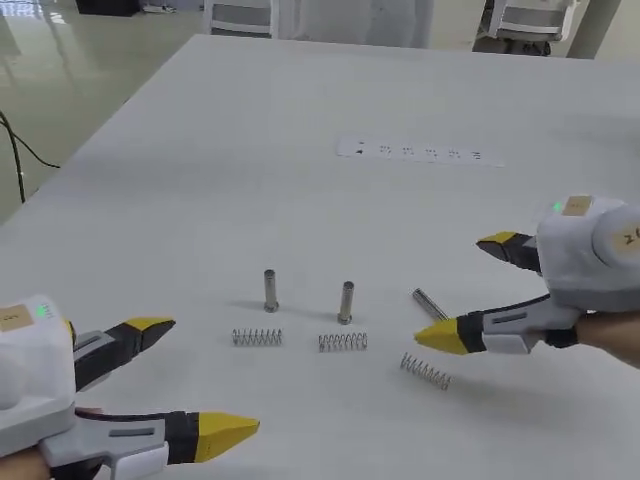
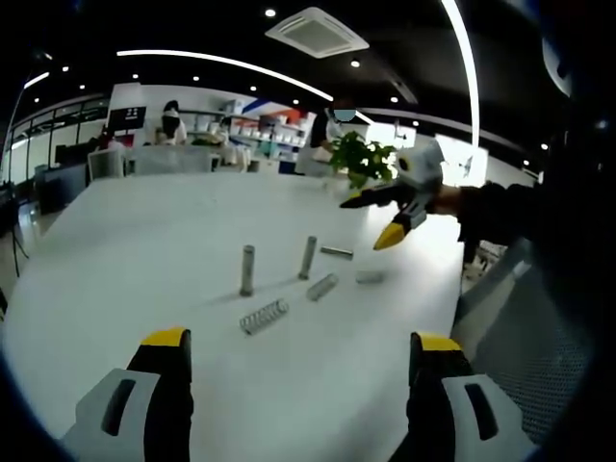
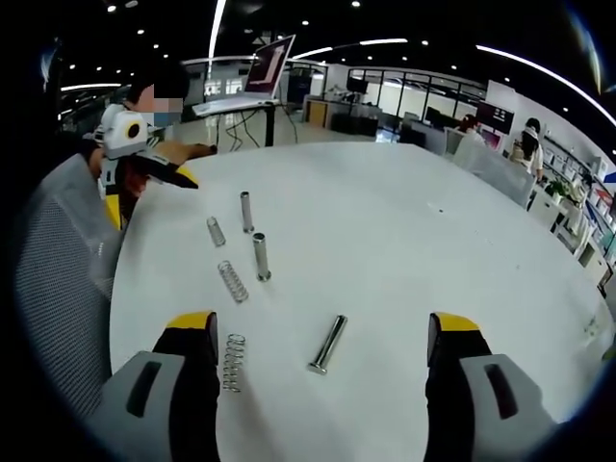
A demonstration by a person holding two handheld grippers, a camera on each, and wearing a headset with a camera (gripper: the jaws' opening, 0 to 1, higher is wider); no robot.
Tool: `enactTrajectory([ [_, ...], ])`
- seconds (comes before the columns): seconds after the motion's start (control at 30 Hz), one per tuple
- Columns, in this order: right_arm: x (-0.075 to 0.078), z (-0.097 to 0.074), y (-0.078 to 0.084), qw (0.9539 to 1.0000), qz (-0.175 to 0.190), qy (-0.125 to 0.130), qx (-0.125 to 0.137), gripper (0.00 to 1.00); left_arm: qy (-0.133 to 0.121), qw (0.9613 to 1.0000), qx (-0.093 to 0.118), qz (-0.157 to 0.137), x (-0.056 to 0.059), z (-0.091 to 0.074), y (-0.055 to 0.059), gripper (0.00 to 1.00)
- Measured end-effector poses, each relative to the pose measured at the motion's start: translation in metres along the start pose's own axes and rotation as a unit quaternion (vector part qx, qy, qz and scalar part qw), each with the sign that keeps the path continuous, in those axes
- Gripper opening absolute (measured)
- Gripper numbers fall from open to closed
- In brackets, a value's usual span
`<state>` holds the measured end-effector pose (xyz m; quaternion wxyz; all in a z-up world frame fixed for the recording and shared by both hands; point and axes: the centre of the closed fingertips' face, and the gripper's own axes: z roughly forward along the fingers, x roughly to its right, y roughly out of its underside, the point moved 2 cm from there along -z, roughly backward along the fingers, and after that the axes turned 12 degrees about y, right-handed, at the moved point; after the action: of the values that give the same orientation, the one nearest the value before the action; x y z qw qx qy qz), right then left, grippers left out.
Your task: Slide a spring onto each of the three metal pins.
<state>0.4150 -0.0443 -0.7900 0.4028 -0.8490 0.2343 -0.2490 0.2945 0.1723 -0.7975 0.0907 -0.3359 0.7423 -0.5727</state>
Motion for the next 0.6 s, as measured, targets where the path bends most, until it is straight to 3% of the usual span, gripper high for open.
enactTrajectory([
  [0.6,0.007,0.022,0.005,0.9989,0.005,0.017,-0.043,0.79,0.002,1.0000,-0.003,-0.001,0.001,0.000,0.002,0.89],
])
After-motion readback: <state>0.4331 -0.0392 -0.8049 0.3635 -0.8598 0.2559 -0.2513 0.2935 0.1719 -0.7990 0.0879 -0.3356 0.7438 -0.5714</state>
